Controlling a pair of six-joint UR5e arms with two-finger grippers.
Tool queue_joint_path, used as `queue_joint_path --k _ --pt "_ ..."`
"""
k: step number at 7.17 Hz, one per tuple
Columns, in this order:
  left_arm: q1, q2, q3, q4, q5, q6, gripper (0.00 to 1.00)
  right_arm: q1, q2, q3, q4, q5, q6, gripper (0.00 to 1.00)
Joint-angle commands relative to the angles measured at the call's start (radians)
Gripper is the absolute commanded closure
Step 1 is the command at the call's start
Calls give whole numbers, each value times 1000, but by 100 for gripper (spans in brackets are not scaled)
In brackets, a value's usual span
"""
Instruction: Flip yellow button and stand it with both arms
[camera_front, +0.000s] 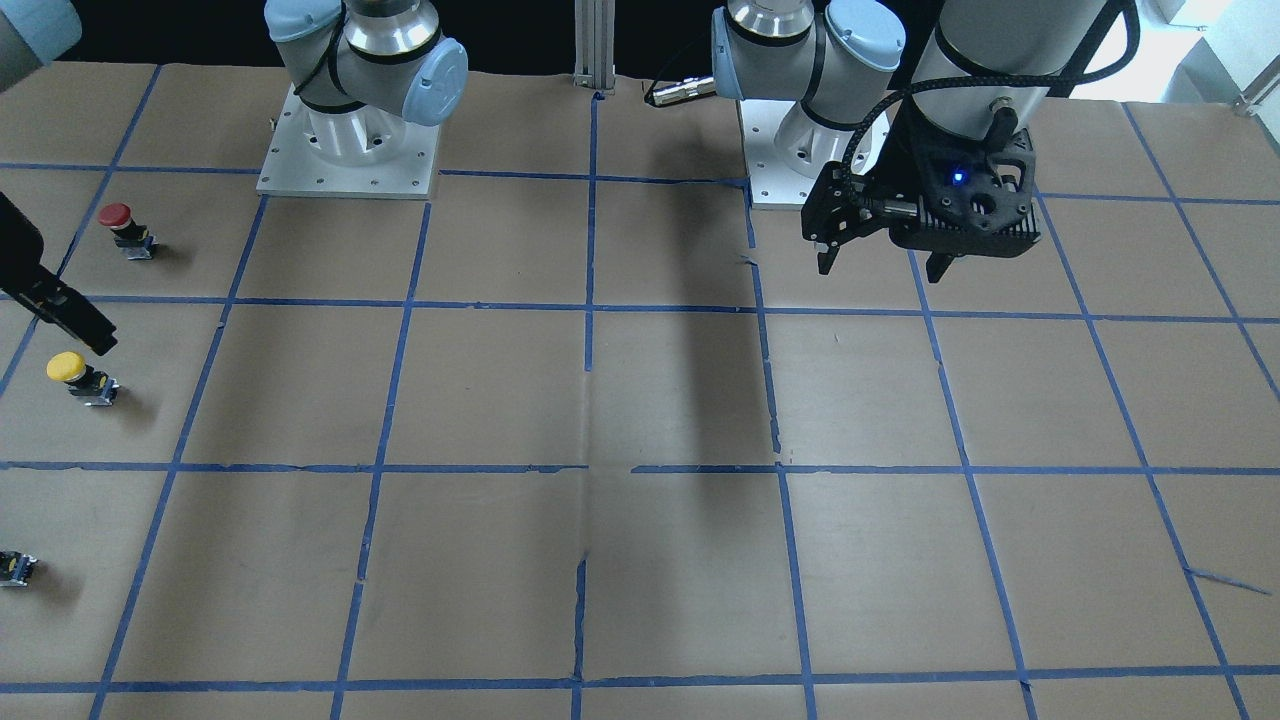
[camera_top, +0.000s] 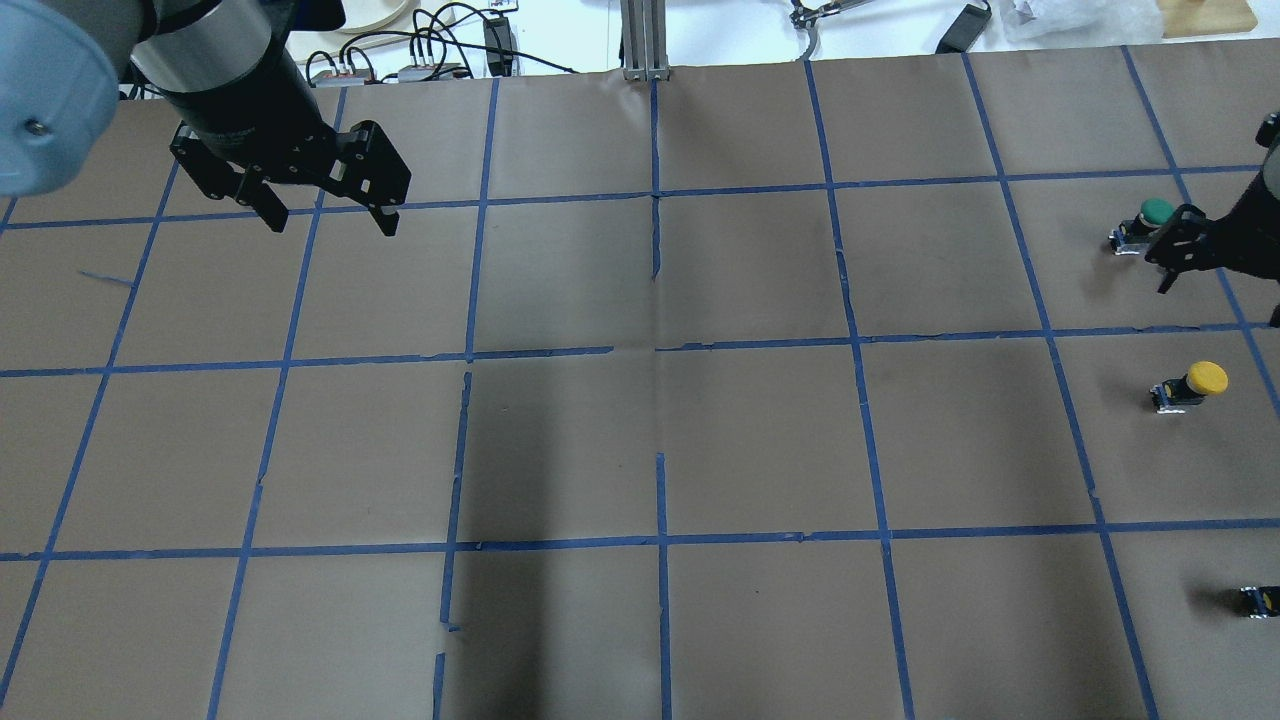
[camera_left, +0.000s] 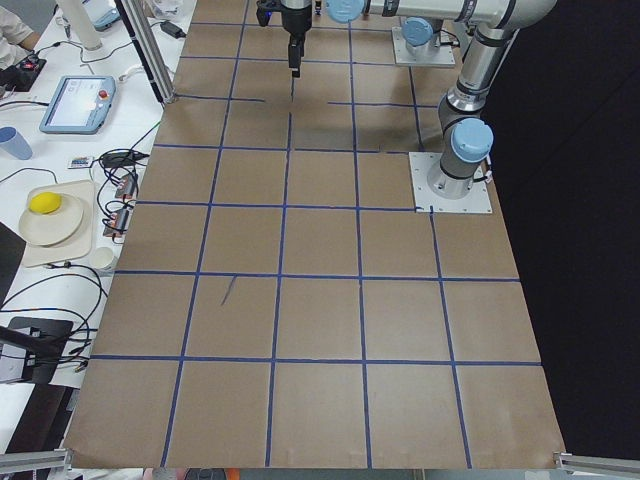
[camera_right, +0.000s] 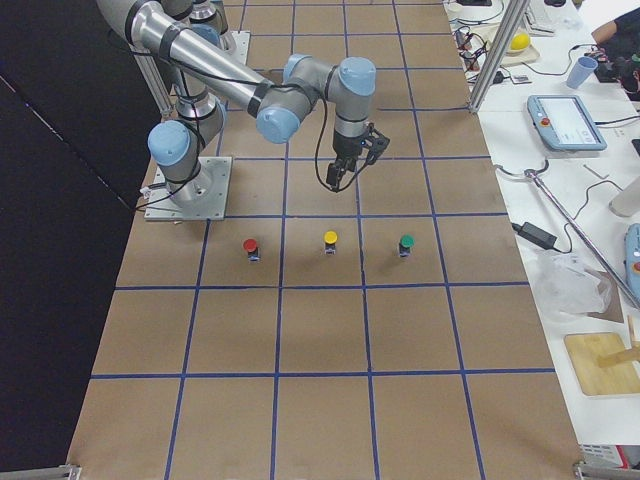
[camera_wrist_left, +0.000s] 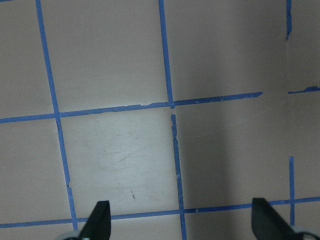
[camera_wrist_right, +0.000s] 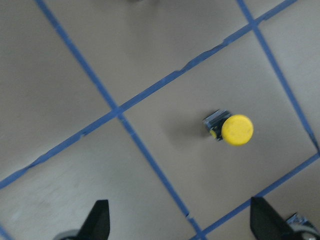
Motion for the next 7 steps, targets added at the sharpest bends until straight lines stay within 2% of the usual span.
queue_joint_path --k 1,3,5,7 --pt "1 -1 4 0 2 1 0 164 -23 -145 199 71 4 0" --pt "1 -1 4 2 2 1 0 350 -27 -195 258 61 4 0" --pt "2 -1 4 2 2 1 0 421 -70 -213 345 65 3 0" --pt "1 0 2 2 2 1 0 423 -78 -204 370 65 4 0"
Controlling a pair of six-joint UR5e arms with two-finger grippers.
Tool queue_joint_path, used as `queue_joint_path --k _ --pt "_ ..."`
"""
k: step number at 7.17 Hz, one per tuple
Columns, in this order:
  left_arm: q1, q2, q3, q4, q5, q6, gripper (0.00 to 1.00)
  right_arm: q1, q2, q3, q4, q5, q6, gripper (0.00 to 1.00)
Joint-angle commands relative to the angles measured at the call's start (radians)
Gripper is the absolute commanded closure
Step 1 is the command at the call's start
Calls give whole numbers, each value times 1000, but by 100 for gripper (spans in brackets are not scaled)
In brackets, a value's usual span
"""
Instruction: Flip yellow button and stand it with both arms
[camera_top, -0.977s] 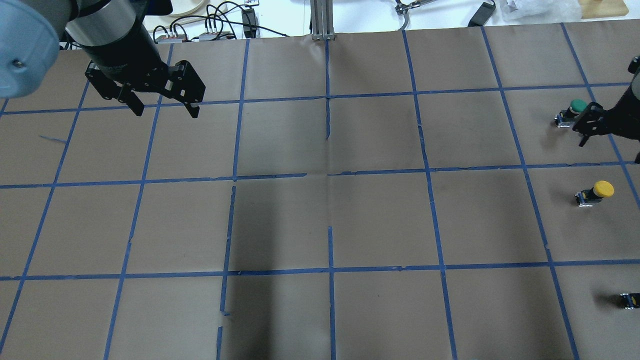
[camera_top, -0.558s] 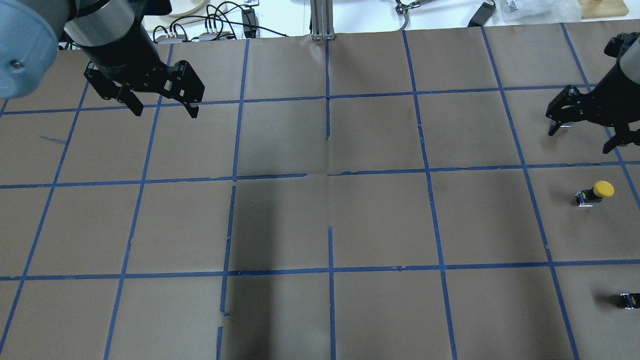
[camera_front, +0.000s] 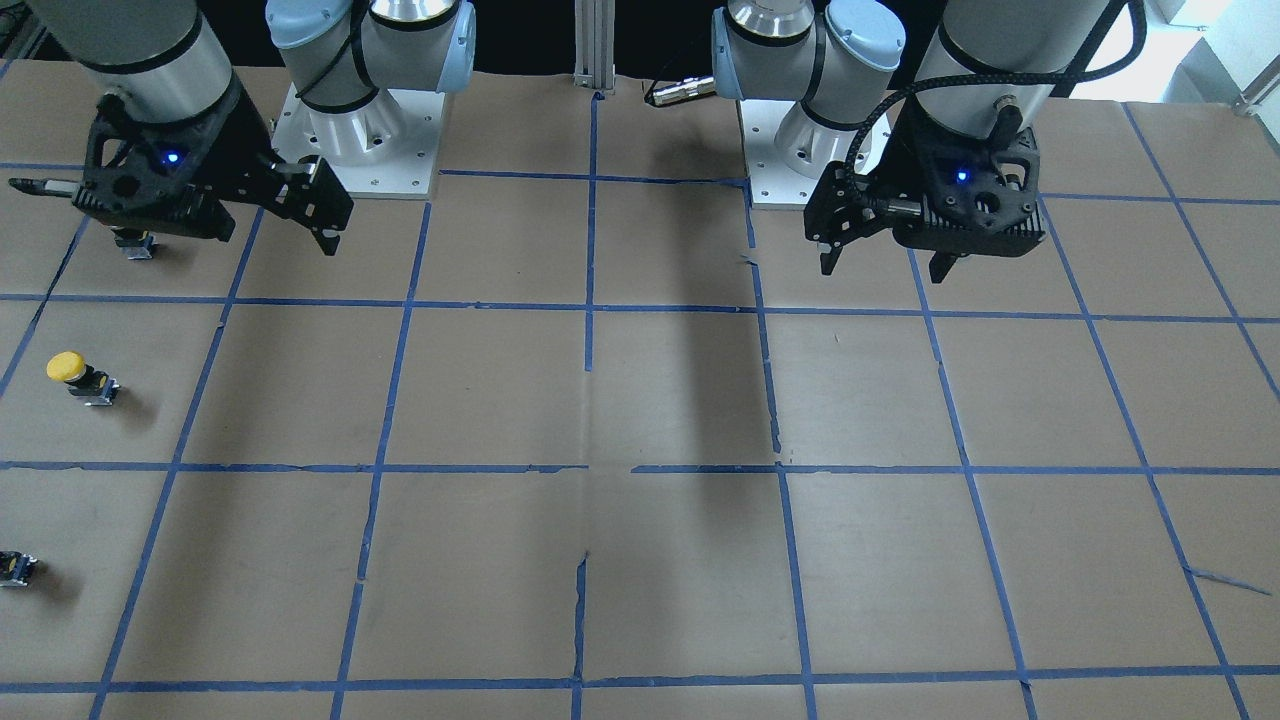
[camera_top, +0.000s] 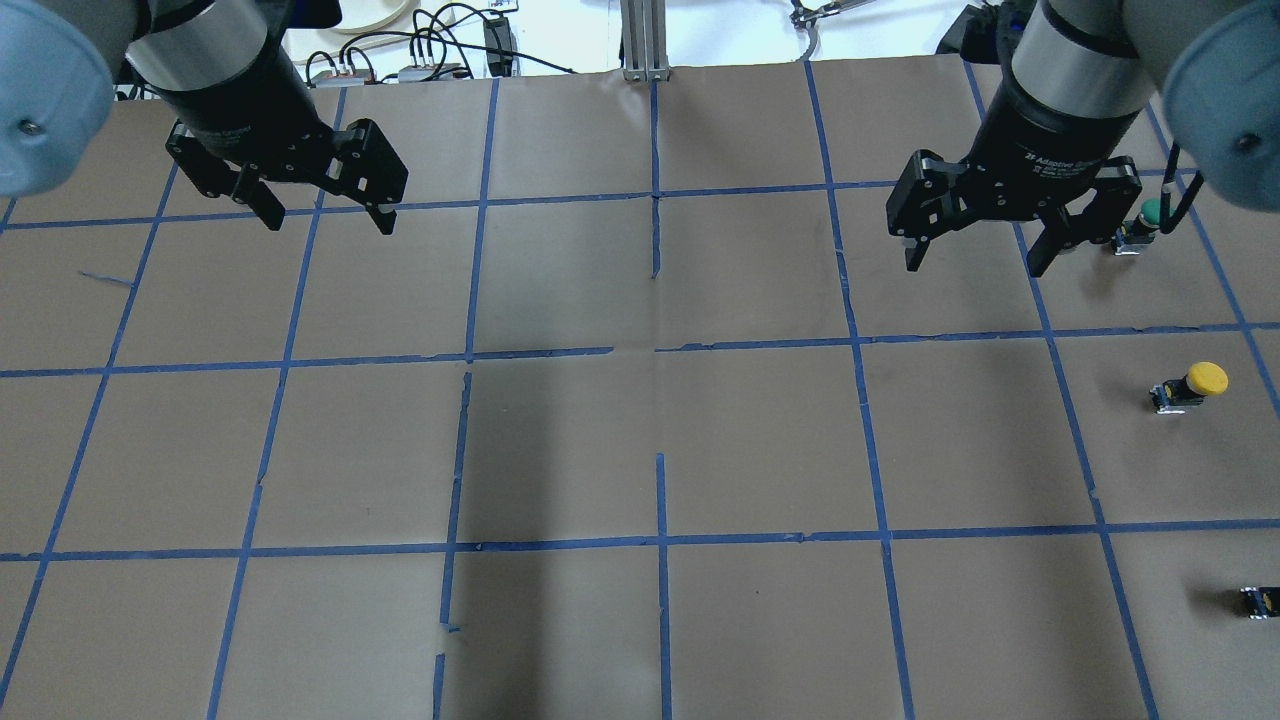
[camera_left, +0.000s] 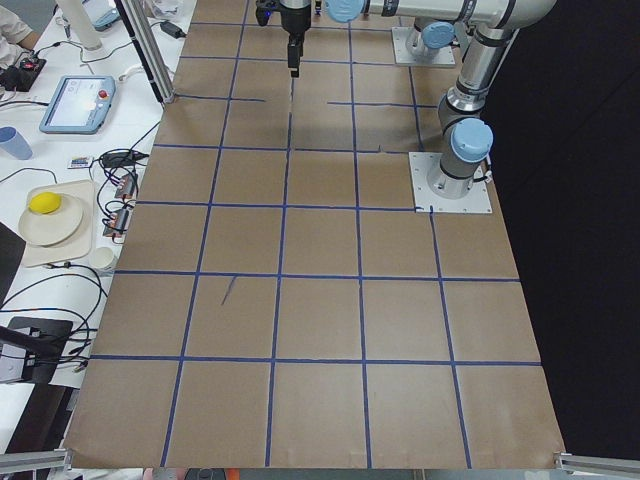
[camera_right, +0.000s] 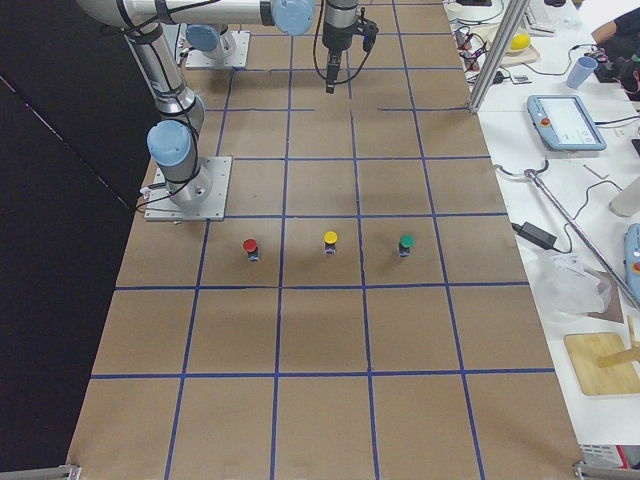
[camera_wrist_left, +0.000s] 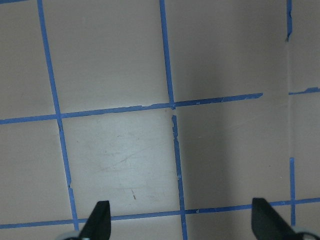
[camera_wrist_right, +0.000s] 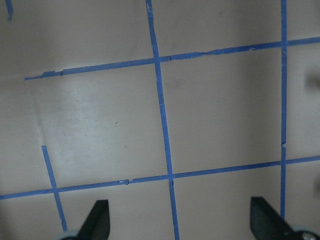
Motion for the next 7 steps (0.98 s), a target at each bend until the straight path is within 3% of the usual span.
queue_joint_path --k 1,7 --pt "4 3 -20 17 -8 17 0 5 -9 -2 14 1 1 0" --pt "24 10 -24 23 -6 20 0 -5 -38 0 1 -2 -12 0"
